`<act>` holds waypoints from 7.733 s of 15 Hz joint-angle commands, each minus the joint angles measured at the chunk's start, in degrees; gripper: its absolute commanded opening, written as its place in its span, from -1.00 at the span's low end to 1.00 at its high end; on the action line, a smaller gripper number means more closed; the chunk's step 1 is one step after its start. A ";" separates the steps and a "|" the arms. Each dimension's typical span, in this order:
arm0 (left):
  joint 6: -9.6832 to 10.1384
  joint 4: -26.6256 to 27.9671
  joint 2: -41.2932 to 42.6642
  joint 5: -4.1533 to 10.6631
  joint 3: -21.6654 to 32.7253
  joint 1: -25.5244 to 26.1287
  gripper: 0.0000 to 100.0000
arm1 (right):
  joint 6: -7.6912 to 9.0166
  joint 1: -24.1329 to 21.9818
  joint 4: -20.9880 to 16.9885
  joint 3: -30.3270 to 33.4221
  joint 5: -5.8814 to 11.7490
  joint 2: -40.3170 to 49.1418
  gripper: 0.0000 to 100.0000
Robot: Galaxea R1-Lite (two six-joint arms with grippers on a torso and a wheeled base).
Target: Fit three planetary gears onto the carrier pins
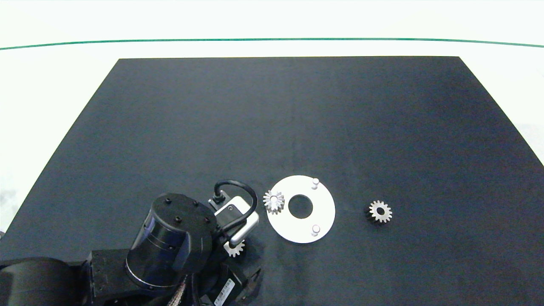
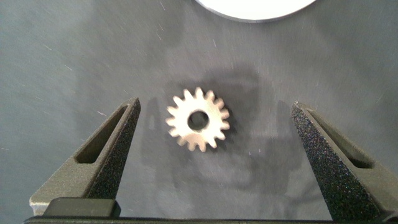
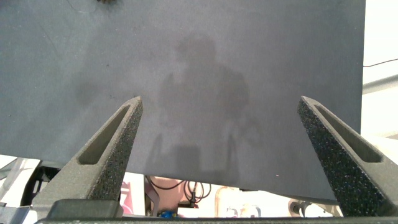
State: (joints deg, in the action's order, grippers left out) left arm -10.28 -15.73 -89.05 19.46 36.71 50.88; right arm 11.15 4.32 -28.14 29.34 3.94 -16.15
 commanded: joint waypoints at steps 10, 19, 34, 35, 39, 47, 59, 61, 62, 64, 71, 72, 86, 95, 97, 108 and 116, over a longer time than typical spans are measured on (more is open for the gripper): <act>-0.09 -0.71 -2.00 -0.91 -0.76 -0.87 0.86 | 0.10 0.08 -0.16 -0.25 0.11 -0.11 1.00; -0.27 -3.70 -3.67 -1.35 -1.64 -0.87 0.50 | 0.10 0.08 -0.16 -0.25 0.11 0.07 1.00; -0.89 -4.14 -3.76 -1.35 -1.29 -1.14 -0.10 | 0.10 0.08 -0.16 -0.25 0.11 0.07 1.00; -0.89 -4.14 -3.85 -1.35 -1.20 -1.14 -0.13 | 0.10 0.08 -0.16 -0.25 0.11 0.07 1.00; -1.15 -4.49 -4.02 -1.35 -1.11 -1.23 -0.28 | 0.10 0.08 -0.16 -0.34 0.11 0.07 1.00; -1.32 -4.49 -4.02 -1.44 -1.11 -1.23 -0.61 | 0.10 0.08 -0.16 -0.34 0.11 0.07 1.00; -1.24 -4.58 -3.94 -1.44 -1.11 -1.23 -1.00 | 0.10 0.08 -0.16 -0.34 0.11 -0.02 1.00; -1.32 -4.40 -3.94 -1.44 -1.29 -1.23 -1.00 | 0.10 0.08 -0.16 -0.34 0.11 0.07 1.00; -1.32 -4.40 -3.94 -1.35 -1.29 -1.05 -1.00 | 0.10 0.08 -0.16 -0.34 0.11 0.07 1.00; -2.03 -4.31 -3.23 -1.44 -0.32 -0.52 -1.00 | 0.10 0.08 -0.16 -0.34 0.11 0.07 1.00; -4.40 0.70 -0.95 -1.35 6.98 4.58 -1.00 | 0.01 0.08 -0.16 -0.34 0.19 0.16 1.00; -4.49 1.75 -1.04 -1.35 8.21 5.81 -1.00 | -0.08 0.08 -0.16 -0.34 0.19 0.16 1.00; -7.39 10.45 -14.22 -0.82 27.19 13.19 -1.00 | 0.01 0.08 3.17 1.24 0.28 -0.46 1.00; -9.76 11.51 -14.83 -0.74 30.44 11.34 -1.00 | 0.10 0.08 3.26 1.24 0.28 -0.63 1.00; -9.76 11.95 -15.10 -0.74 30.71 10.99 -1.00 | 0.10 0.08 3.26 1.24 0.28 -0.63 1.00; -10.20 11.86 -18.00 -0.21 33.26 9.67 -1.00 | 0.10 0.08 3.26 1.16 0.28 -0.63 1.00; -10.20 11.77 -17.30 0.14 32.20 9.59 -1.00 | 0.10 0.08 3.26 1.07 0.28 -0.55 1.00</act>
State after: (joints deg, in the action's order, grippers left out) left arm -20.37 -3.91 -106.58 19.48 68.94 60.47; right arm 11.18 4.38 -24.72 30.40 4.21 -16.70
